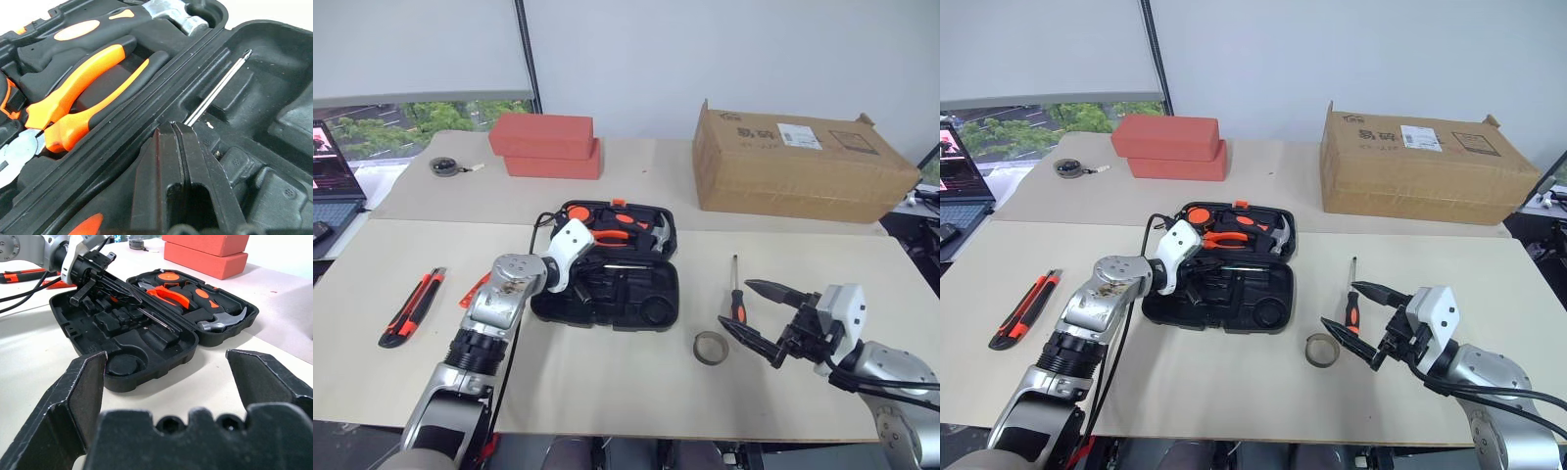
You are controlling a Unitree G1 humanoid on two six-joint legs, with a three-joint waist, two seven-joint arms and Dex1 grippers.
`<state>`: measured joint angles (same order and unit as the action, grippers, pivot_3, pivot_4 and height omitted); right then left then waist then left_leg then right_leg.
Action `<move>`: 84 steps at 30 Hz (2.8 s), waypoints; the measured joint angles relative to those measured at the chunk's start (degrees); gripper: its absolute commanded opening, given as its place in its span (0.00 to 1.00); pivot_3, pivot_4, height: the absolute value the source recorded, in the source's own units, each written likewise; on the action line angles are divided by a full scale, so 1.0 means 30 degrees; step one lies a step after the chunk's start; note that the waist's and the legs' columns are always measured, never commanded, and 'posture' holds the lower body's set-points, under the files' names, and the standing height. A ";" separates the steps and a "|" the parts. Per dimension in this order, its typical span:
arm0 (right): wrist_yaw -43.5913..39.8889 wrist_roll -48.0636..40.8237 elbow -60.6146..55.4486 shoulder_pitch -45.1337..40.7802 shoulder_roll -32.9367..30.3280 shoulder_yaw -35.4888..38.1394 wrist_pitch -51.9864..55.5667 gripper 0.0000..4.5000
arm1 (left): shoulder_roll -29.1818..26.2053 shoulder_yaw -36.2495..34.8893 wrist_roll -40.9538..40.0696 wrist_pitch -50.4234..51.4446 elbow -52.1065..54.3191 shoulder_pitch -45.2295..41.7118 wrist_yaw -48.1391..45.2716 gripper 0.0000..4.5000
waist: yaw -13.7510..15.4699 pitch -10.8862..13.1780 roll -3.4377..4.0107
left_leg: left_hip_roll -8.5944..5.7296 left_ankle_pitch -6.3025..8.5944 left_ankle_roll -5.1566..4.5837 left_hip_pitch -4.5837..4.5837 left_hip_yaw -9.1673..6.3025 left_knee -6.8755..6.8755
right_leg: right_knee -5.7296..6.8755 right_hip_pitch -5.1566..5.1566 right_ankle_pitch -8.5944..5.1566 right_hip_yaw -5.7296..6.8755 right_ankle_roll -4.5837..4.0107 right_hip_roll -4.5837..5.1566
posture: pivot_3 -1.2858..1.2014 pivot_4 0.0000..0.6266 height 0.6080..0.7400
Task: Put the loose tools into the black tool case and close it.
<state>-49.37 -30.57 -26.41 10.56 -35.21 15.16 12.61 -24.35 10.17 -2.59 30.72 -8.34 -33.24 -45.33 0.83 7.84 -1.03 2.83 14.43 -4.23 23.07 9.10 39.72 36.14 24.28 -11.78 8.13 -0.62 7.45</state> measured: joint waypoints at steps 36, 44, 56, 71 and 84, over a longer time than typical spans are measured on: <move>1.1918 0.3749 -0.0570 -0.5471 0.2513 -0.2940 1.6396 0.88 | -0.6982 -0.2161 -0.8118 -0.2757 0.2448 -0.1473 -1.5330 1.00 | -0.0080 -0.0079 0.0153 | -0.0032 -0.0099 0.0014 0.0261 0.0055 -0.0086 | -0.0056 0.0295 -0.0022 -0.0138 -0.0004 -0.0084 | 0.52 0.24 0.79; 1.2825 0.3826 -0.1032 -0.6450 0.2932 -0.2894 1.8842 0.29 | -0.7152 -0.1581 -0.7413 -0.3738 0.2565 -0.1299 -1.5236 1.00 | -0.0058 -0.0079 0.0153 | -0.0027 -0.0078 -0.0015 0.0261 0.0041 -0.0089 | -0.0057 0.0293 -0.0024 -0.0153 -0.0004 -0.0126 | 0.52 0.24 0.79; 1.1286 0.6282 0.3083 -1.1921 0.0601 -0.4980 1.3636 0.21 | -0.7347 -0.3104 -0.7855 -0.2238 0.4455 0.0839 -1.1747 1.00 | -0.0547 0.0086 0.0186 | -0.0019 -0.0132 -0.0021 0.0218 0.0093 -0.0152 | -0.0050 0.0317 -0.0012 -0.0317 0.0018 -0.0253 | 0.52 0.24 0.79; -0.1297 0.8416 1.3894 -1.7856 0.3233 -1.2358 -0.2883 0.21 | -0.8179 -1.0708 -1.0082 0.0401 0.8646 0.9889 -0.6932 1.00 | -0.0631 0.0149 0.0092 | -0.0007 -0.0255 0.0140 0.0139 0.0136 -0.0287 | -0.0080 0.0306 -0.0063 -0.0394 -0.0044 -0.0297 | 0.52 0.24 0.79; -0.4751 0.9831 1.8879 -1.9299 0.4714 -1.3008 -0.6247 0.64 | -0.8021 -1.3457 -1.1612 0.0979 1.0860 1.3293 -0.5143 1.00 | -0.0569 0.0154 0.0097 | 0.0039 -0.0256 0.0447 0.0084 0.0105 -0.0314 | 0.0011 0.0315 -0.0050 -0.0371 -0.0090 -0.0292 | 0.52 0.24 0.79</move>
<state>-63.62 -1.08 30.22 -47.34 -21.07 -23.86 -6.13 -48.41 -30.20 -37.42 33.65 24.24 6.64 -60.76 -0.88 8.30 -0.74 2.95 13.66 -2.89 23.32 9.41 38.77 36.17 25.23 -11.93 7.02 -0.89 6.57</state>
